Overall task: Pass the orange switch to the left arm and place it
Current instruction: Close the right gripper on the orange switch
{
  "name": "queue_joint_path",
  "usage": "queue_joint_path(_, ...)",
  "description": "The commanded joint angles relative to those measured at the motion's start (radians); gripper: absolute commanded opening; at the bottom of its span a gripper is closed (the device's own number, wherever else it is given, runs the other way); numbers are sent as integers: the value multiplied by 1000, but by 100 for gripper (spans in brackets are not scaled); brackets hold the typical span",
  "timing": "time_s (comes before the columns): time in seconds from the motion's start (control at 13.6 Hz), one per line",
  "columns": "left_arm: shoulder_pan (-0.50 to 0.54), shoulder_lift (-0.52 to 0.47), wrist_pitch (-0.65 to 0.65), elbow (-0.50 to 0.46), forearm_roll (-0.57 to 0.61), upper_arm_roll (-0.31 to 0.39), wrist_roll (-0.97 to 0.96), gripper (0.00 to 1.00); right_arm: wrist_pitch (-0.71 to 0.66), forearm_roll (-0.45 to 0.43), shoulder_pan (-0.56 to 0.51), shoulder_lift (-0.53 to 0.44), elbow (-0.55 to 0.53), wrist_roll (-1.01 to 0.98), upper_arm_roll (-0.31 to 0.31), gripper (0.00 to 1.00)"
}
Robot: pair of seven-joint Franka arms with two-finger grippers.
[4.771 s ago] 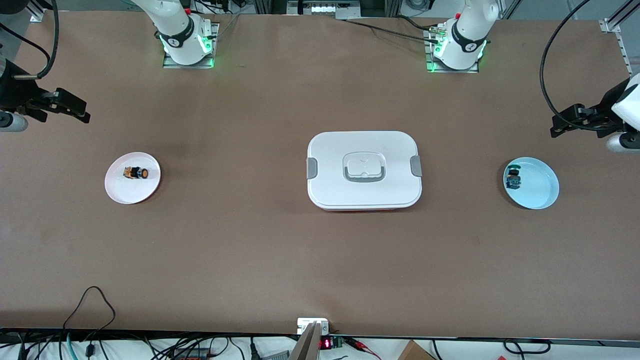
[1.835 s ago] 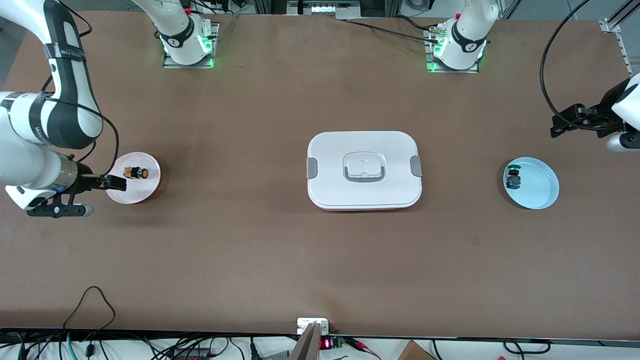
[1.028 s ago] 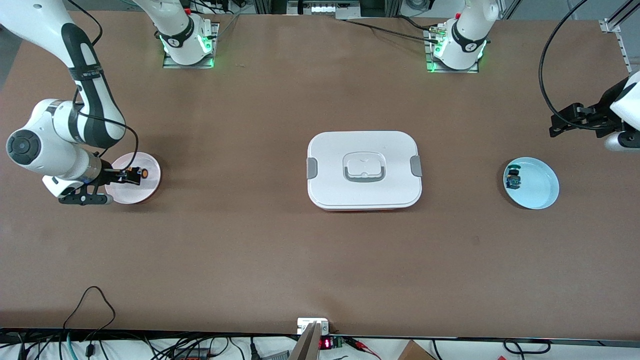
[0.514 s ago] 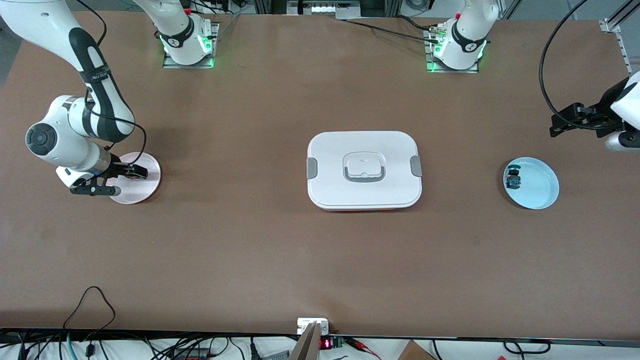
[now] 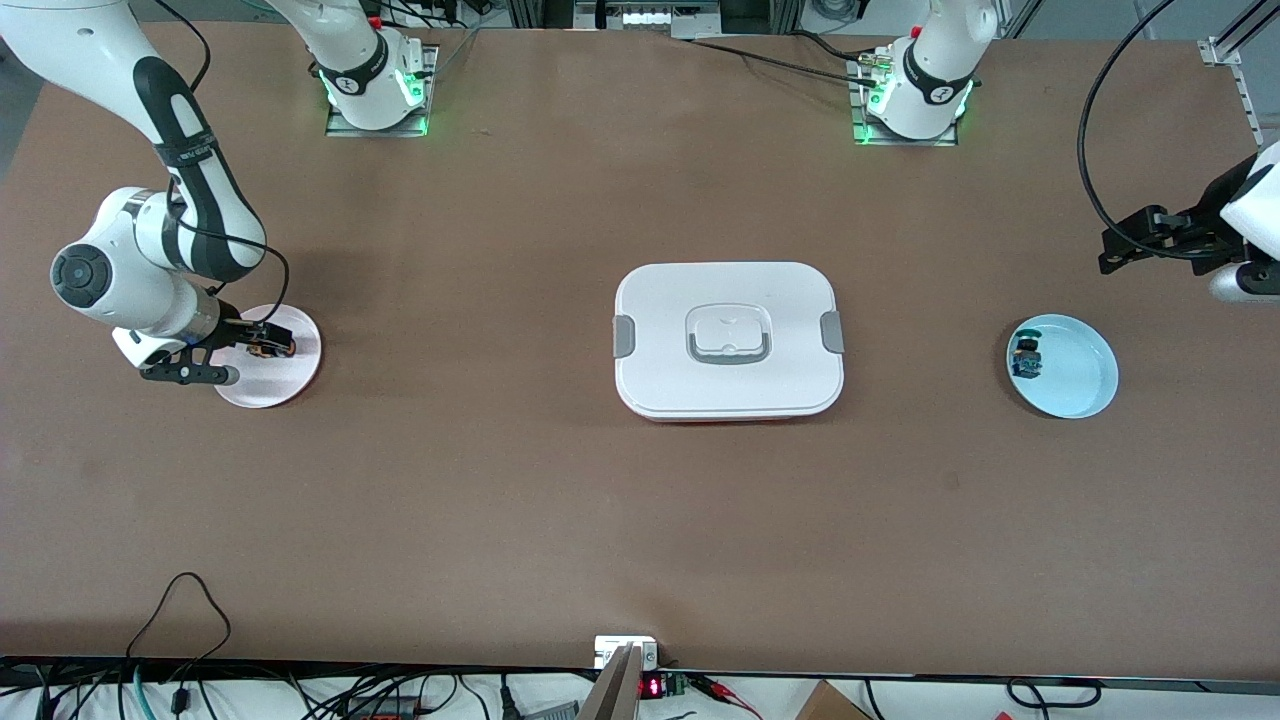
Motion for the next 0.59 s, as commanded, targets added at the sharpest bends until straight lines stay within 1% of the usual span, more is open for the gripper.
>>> queue_joint_path(0.0,2,-13,-3,2,1,-4,11,100,24,9,-14,0,-20,-16,13,100)
queue_joint_path(0.22,1,-13,-3,2,1,-4,11,100,45,29,-14,9,-21,-11,13,100)
queue_joint_path(0.51,0,-13,-3,4,2,-4,10,100,60,29,-14,24,-19,-12,14,100)
